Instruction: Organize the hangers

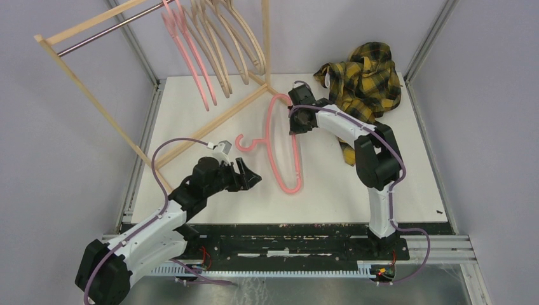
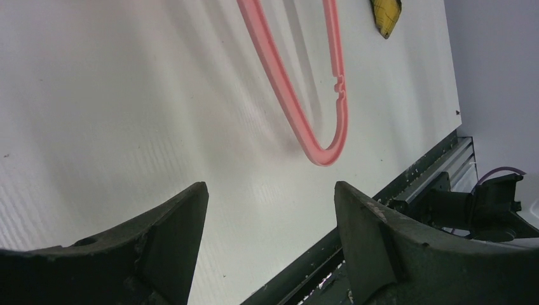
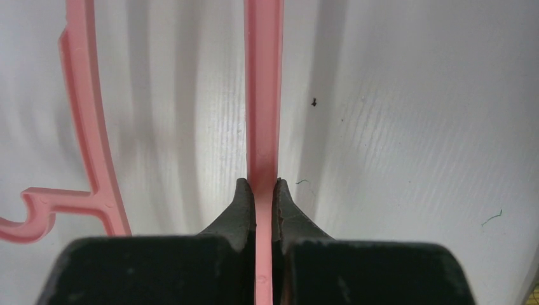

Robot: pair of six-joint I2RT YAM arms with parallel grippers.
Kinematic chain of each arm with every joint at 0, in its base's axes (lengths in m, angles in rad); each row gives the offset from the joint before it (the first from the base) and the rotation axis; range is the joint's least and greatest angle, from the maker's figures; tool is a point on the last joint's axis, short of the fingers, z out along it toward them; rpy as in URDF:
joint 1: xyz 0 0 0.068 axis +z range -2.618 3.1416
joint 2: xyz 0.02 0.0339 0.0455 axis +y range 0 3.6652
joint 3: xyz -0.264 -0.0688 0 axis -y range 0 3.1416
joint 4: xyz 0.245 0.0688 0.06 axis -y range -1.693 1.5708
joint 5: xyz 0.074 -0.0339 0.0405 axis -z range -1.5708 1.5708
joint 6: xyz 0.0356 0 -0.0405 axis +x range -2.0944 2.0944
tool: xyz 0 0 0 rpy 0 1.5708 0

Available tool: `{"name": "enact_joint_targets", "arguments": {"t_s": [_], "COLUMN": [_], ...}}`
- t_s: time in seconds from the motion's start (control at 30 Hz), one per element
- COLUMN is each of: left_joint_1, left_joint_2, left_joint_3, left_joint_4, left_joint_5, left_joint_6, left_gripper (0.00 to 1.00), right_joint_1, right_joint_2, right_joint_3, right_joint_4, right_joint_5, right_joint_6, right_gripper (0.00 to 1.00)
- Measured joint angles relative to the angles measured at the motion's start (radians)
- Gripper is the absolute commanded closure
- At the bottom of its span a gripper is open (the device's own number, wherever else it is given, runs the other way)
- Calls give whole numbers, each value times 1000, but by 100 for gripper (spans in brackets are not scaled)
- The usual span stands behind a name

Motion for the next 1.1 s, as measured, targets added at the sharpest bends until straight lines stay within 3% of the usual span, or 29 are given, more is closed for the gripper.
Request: {"name": "enact_joint_targets", "arguments": {"t_s": [0.4, 0.73, 0.8, 0.83, 0.9, 0.97, 1.03, 1.1], "left_joint_1": [-93, -197, -211, -219, -232, -241, -245, -246], "left_joint_2": [137, 397, 436, 454, 475, 482, 482, 481], "left_joint_3": [-97, -103, -103, -103, -102, -101, -100, -100], "left_joint_4": [358, 642, 676, 692, 715, 730, 744, 748], "left_joint_5": [-112, -186, -189, -192, -195, -193, -190, -190], "left_joint_6": [-56, -91, -94, -96, -106, -121, -134, -140], "left_gripper": [17, 18, 25, 35, 69, 93, 97, 97], "right_joint_1": [-5, -5, -5, -5, -5, -4, -4, -4], "right_joint_2": [-43, -62, -71, -76, -85, -87, -88, -88], "right_joint_3": [-55, -93, -103, -110, -123, -130, -140, -145], "right_joint_4": [41, 100, 119, 128, 145, 158, 174, 179], "right_joint_5": [-84, -187, -207, -217, -235, -250, -254, -258], "right_joint_6": [66, 149, 163, 172, 187, 197, 206, 211], "right_gripper": [99, 99, 99, 99, 99, 99, 99, 91]}}
